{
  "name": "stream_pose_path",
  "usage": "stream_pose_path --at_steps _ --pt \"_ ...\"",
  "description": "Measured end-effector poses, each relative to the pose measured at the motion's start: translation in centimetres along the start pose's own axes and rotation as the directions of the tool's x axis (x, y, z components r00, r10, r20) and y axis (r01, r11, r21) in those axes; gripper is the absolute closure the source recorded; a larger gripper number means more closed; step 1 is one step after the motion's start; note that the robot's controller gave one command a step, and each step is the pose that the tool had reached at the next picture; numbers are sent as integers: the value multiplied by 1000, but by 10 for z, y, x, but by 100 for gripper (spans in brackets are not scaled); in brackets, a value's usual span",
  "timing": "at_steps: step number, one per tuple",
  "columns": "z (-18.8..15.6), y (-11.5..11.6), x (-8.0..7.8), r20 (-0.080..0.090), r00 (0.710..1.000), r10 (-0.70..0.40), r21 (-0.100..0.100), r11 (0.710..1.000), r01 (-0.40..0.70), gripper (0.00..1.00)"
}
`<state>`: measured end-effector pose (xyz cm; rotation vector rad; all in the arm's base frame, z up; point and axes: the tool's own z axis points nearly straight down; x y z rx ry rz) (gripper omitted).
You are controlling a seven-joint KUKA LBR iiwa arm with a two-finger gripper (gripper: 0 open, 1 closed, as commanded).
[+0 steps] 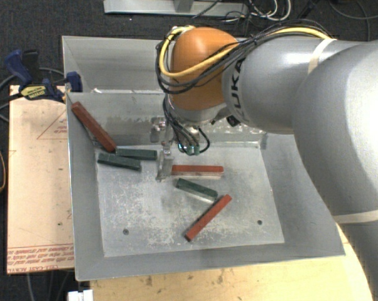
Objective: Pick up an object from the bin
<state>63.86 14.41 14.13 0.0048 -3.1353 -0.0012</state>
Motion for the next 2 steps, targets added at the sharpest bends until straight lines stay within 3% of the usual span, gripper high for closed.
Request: stream_pose_path --at_steps 1,2 --pt "74 -9 -15 -6 988 156 1 988 -156 0" --pt "70 -10 -19 9 987 158 -3 987 -158 100"
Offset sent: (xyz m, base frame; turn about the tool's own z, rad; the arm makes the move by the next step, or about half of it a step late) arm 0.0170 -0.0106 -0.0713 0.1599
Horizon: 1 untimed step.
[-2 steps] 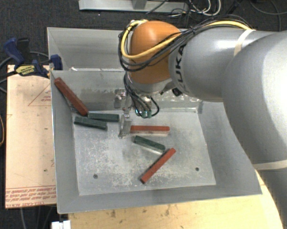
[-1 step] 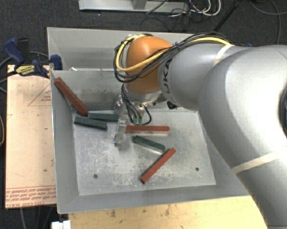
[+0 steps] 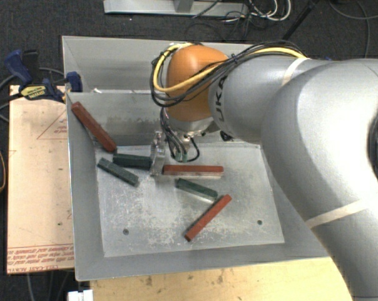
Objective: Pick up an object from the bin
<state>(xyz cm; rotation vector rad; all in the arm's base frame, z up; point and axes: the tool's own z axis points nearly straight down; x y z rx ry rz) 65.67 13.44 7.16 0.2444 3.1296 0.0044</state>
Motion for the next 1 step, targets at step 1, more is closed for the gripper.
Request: stream_pose_path --at_steps 1 --pt "0 44 8 1 980 -197 7 980 197 100"
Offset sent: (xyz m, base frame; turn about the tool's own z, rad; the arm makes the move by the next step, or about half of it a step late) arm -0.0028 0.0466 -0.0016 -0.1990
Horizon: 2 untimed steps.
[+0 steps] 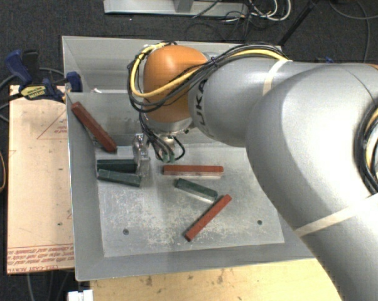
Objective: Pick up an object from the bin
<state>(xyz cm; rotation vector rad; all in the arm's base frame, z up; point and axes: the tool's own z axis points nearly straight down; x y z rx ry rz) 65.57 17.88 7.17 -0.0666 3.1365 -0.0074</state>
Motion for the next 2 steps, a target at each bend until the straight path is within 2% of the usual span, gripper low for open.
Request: stream_pose_path --at_steps 1,2 --pt "-126 -35 19 7 955 -296 -4 955 296 100" --pt "-243 -18 -1 12 921 -390 -4 921 391 100"
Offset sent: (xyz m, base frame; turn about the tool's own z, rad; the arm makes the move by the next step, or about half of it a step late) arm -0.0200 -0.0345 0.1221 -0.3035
